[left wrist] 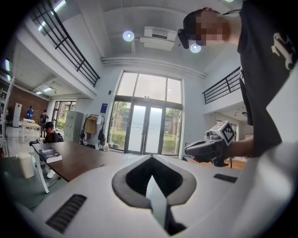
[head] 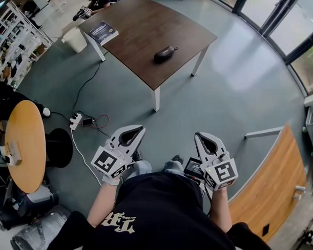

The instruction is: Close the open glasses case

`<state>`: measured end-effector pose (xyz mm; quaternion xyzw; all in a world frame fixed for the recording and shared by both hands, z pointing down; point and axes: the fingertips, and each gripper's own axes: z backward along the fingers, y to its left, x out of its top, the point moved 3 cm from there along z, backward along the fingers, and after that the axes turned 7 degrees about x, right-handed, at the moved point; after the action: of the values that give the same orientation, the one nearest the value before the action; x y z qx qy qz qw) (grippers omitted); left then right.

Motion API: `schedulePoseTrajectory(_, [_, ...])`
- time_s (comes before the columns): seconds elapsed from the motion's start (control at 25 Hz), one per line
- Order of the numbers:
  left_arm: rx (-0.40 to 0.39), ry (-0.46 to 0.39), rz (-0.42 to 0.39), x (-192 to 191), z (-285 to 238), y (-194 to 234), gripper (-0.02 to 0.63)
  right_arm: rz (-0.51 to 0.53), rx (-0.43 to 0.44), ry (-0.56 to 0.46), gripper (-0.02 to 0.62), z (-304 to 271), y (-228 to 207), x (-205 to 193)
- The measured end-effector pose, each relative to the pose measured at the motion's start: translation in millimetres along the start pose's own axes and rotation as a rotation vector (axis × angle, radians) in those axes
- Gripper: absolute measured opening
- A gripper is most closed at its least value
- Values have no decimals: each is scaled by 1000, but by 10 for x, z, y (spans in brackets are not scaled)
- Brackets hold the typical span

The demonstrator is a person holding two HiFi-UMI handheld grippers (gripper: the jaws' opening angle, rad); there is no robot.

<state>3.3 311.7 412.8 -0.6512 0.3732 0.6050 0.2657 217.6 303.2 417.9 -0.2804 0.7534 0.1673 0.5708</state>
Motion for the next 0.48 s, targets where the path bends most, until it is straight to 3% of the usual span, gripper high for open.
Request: schedulePoseTrajectory(0.48, [-2, -20, 24, 51, 64, 353, 6, 23, -23, 14, -15, -296, 74, 132])
